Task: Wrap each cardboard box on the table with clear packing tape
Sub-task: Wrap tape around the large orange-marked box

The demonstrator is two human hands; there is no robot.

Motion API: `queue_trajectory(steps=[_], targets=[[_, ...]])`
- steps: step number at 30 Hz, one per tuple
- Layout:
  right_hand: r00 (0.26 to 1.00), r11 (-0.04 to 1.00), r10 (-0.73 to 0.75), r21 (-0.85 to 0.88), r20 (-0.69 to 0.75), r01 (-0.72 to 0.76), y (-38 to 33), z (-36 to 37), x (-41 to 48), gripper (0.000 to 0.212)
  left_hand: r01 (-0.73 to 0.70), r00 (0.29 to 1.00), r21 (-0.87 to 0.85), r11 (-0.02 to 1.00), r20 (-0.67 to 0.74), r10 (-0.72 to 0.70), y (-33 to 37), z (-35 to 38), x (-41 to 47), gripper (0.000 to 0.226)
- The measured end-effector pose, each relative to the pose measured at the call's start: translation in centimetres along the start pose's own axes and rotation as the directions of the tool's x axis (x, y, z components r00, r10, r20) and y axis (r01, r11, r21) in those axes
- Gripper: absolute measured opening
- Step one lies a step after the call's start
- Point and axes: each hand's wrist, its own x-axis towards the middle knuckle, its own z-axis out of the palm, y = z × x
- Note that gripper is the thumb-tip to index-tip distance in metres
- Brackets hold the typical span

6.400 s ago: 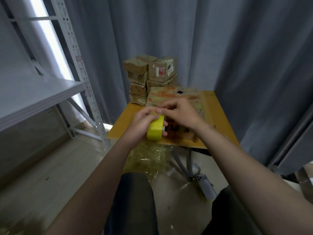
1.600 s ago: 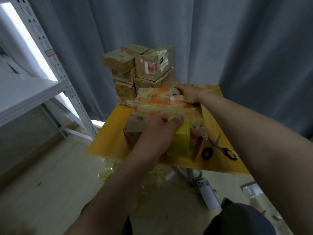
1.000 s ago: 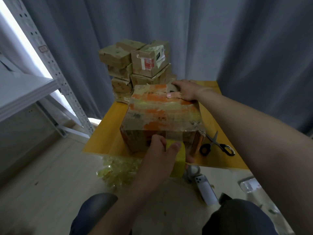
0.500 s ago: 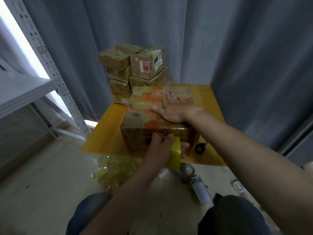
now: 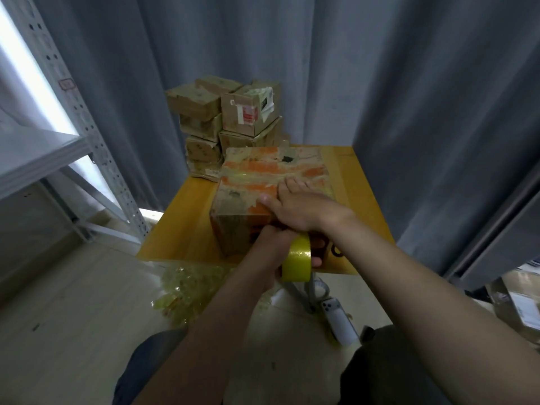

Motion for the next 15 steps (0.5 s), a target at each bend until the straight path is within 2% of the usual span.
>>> queue_trajectory(steps=[2, 5, 10, 15], targets=[[1.0, 1.0, 0.011, -0.025, -0.023, -0.012, 0.4, -0.4, 2.2, 0.09, 0.032, 0.998, 0.006, 0.999, 0.046, -0.032, 0.2, -0.2, -0.5, 0.03], [0.998, 0.999, 0.029, -0.041, -0.062, -0.032, 0.9, -1.1, 5.3, 0.088, 0.033, 0.993, 0.067, 0.997, 0.108, -0.04, -0.1, -0.6, -0.3, 0.032], [0.989, 0.994, 0.092, -0.039, -0.114, -0.097, 1.4, -2.5, 9.2, 0.087, 0.051, 0.992, 0.106, 0.993, 0.106, -0.063, -0.1, -0.4, 0.2, 0.033], [0.979, 0.988, 0.148, -0.021, -0.142, -0.152, 1.6, -3.2, 12.2, 0.088, 0.038, 0.994, 0.055, 0.998, 0.098, -0.043, -0.9, -0.6, 0.8, 0.03]])
